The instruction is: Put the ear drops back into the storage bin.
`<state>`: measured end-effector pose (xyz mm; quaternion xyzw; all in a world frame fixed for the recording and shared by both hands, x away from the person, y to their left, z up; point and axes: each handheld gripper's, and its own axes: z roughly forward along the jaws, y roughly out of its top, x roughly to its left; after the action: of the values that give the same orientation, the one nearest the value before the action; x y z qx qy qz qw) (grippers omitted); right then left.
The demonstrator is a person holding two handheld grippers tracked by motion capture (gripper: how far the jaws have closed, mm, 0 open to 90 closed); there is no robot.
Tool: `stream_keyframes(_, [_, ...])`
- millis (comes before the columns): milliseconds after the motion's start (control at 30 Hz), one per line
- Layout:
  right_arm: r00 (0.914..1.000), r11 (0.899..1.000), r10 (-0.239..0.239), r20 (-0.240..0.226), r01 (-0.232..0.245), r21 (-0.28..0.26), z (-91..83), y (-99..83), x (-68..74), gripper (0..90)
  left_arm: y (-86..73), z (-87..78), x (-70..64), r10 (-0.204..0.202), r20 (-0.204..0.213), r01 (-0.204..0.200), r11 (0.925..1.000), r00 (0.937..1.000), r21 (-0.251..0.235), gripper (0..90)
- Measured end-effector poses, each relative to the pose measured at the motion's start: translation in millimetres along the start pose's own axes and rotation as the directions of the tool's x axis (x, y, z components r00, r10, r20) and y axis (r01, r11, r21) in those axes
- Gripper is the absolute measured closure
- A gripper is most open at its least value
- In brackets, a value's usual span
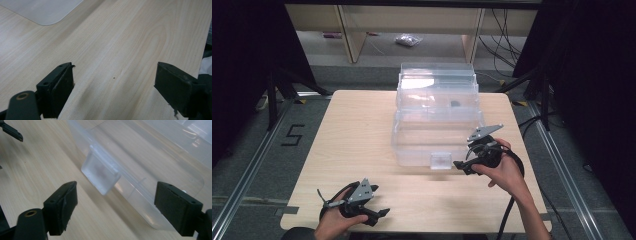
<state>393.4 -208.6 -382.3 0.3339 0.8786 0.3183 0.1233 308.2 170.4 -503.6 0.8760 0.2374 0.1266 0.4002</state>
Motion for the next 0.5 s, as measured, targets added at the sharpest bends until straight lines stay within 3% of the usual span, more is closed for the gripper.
stream_keyframes(33, [0.9994,0.999,-0.035,-0.009,0.034,-0.002,-0.8,0.3,-0.7,18.3,-0.2,1.0,-0.9,-0.015,-0.005,0.015,0.9998,0.9999,-0.013,15.0])
stream_keyframes(67, [0.9991,0.999,-0.039,-0.018,0.039,-0.018,0.7,-0.5,0.7,18.6,0.0,0.1,0.1,0.000,-0.006,0.000,1.0000,1.0000,0.000,15.0])
stream_keyframes(133, [0.9991,0.999,-0.043,-0.003,0.043,-0.017,-1.8,-1.2,3.0,18.5,-0.1,0.3,-0.5,-0.003,0.001,0.003,1.0000,1.0000,-0.003,15.0])
stream_keyframes(267, [0.9983,0.998,-0.056,-0.016,0.056,-0.040,-1.4,-4.4,6.2,17.8,0.3,-0.5,1.1,0.013,-0.005,-0.013,0.9999,0.9999,0.005,15.0])
stream_keyframes(300, [0.9985,0.997,-0.055,0.000,0.055,-0.062,-0.2,-5.8,7.4,17.7,0.0,0.4,-0.1,-0.006,-0.003,0.006,0.9999,1.0000,-0.009,15.0])
stream_keyframes(333, [0.9981,0.997,-0.059,-0.014,0.059,-0.051,-1.5,-6.6,7.1,17.3,0.0,0.5,-0.3,-0.008,-0.001,0.008,0.9999,1.0000,-0.011,15.0])
stream_keyframes(367, [0.9979,0.997,-0.063,-0.014,0.062,-0.055,-1.3,-7.4,7.3,16.8,0.3,-0.6,0.7,0.010,-0.006,-0.010,0.9999,0.9999,0.006,15.0])
stream_keyframes(467, [0.9987,0.996,-0.050,-0.007,0.049,-0.069,-1.8,-11.6,9.0,16.9,0.4,-0.5,0.9,0.014,-0.005,-0.014,0.9999,0.9999,0.004,15.0])
stream_keyframes(500, [0.9983,0.994,-0.059,-0.005,0.058,-0.096,-0.1,-13.4,9.2,16.9,0.4,-0.6,1.0,0.014,-0.006,-0.014,0.9999,0.9999,0.004,15.0])
